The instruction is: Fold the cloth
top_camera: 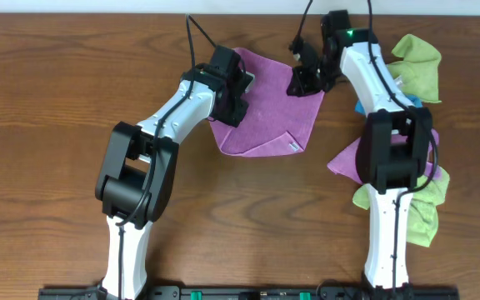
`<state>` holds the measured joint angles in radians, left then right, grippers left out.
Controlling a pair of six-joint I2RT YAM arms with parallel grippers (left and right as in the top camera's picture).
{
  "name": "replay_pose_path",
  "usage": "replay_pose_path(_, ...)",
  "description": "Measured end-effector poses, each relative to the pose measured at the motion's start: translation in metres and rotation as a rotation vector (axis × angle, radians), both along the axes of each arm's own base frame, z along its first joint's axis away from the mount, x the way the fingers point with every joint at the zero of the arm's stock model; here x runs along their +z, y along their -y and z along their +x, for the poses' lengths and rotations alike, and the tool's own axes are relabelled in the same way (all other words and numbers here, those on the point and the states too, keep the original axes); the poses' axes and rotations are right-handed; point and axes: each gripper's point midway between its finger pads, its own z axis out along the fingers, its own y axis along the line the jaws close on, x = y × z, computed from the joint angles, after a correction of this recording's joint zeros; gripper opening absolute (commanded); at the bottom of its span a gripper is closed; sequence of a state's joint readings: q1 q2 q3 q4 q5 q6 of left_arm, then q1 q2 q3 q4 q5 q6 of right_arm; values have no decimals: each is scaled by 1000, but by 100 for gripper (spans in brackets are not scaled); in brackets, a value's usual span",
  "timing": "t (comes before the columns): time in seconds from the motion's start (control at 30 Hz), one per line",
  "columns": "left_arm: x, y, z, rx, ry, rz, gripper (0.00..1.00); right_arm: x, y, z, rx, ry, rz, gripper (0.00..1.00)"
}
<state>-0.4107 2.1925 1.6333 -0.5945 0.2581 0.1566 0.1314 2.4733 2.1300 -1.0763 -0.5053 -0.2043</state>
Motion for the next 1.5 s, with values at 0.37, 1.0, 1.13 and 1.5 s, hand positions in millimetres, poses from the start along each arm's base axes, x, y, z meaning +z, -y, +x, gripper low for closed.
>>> replay_pose_path(0.37,-17,-7,-15,1,-80,39,6,-12,2,-3,-2,-27,-16,1)
replay_pose_path(1.0,4,-51,-27,62,-77,265,6,-16,9,-2,-7,-21,-60,1)
replay_pose_path(1.13,9,-51,-24,72,-62,264,6,-25,13,-4,-7,-32,-104,1)
replay_pose_path(1.5,10,-49,-21,115,-55,246,6,-31,12,-6,-6,-49,-108,1)
